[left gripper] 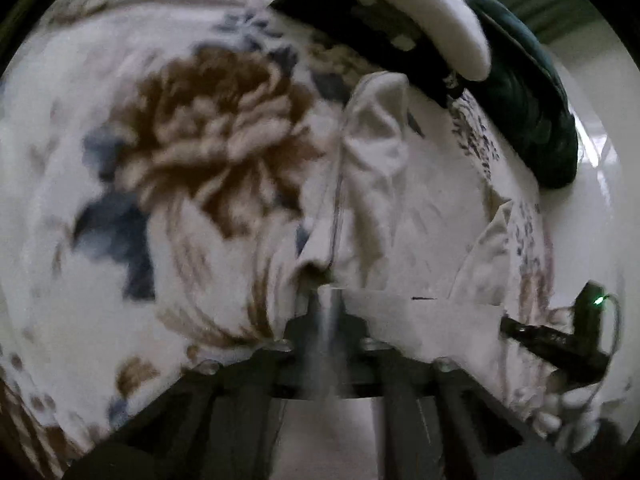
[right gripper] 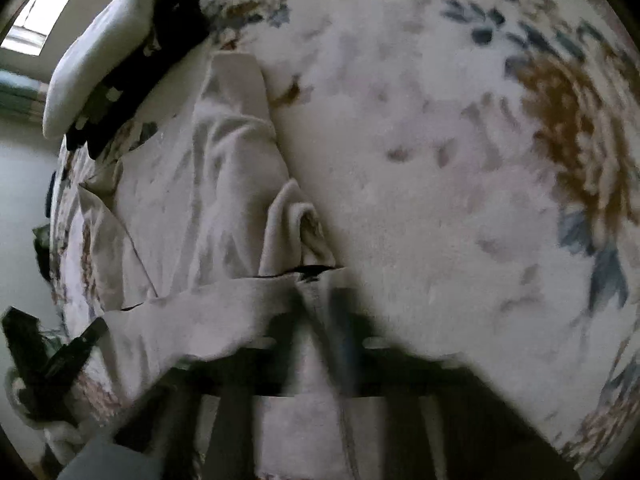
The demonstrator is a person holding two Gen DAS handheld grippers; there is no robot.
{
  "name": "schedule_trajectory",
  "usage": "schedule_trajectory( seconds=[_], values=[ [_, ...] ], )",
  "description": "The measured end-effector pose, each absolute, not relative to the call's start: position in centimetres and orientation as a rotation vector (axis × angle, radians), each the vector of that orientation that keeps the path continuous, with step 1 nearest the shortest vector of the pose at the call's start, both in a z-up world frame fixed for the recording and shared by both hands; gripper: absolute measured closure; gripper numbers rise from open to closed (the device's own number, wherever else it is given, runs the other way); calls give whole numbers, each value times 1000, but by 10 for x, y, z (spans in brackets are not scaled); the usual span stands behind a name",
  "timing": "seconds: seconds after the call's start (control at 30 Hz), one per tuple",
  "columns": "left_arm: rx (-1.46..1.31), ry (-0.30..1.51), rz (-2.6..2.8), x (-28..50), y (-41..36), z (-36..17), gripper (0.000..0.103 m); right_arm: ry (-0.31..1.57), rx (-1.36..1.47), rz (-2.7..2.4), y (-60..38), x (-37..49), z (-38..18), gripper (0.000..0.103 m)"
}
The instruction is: Fold small clothes
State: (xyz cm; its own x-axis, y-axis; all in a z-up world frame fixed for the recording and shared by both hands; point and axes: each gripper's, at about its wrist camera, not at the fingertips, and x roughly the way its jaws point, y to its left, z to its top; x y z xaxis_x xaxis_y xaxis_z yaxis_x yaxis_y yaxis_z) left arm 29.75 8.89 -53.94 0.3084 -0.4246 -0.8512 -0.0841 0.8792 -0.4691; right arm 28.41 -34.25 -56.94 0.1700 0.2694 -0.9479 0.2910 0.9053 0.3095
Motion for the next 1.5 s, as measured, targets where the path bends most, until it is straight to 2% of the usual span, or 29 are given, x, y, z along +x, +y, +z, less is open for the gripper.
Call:
schedule_trajectory(
  seconds=[0.17, 0.37, 0.43, 0.47, 0.5, 0.53, 0.57, 0.67, 0.87, 1.1, 1.13, 1.17, 1.2, 1.23, 1.27, 1.3, 1.5],
  values=[
    [-461, 1190, -197, 308, 93, -526, 102, 1333, 428, -59, -340, 280, -546, 95],
    [-537, 1348, -191, 326, 106, -563, 99, 1453, 445, -76, -344, 293, -570, 94],
    [-532, 1350, -176, 326, 112, -554, 88, 1473, 470, -72, -347, 298, -566, 83],
    [-541, 1336, -182, 328, 117, -544, 78, 1469, 498, -69, -352, 299, -560, 70],
    [-563, 1316, -195, 330, 121, -537, 73, 1455, 520, -71, -355, 299, -554, 55],
    [-580, 1290, -201, 336, 125, -526, 61, 1429, 543, -79, -360, 301, -542, 52],
    [-585, 1272, -214, 343, 126, -519, 53, 1413, 556, -80, -363, 303, -534, 52],
    [-534, 1255, -248, 377, 121, -509, 52, 1367, 605, -65, -367, 322, -513, 52],
    [-440, 1330, -309, 452, 84, -531, 52, 1330, 658, -42, -372, 398, -521, 52],
    [-350, 1430, -330, 510, 48, -566, 53, 1465, 628, 22, -348, 487, -575, 52],
    [-337, 1432, -337, 514, 46, -568, 55, 1488, 598, 34, -342, 497, -582, 52],
    [-301, 1429, -330, 516, 42, -570, 61, 1515, 550, 46, -334, 507, -589, 52],
    [-280, 1420, -334, 516, 40, -570, 74, 1534, 508, 57, -326, 515, -594, 54],
    [-261, 1412, -339, 517, 37, -569, 100, 1535, 486, 63, -322, 519, -596, 59],
    [-245, 1396, -348, 516, 37, -567, 100, 1529, 445, 71, -316, 524, -595, 85],
    [-234, 1369, -351, 514, 37, -562, 100, 1526, 422, 74, -312, 526, -594, 96],
    [-273, 1231, -357, 492, 41, -515, 101, 1393, 433, 124, -310, 511, -542, 98]
  ],
)
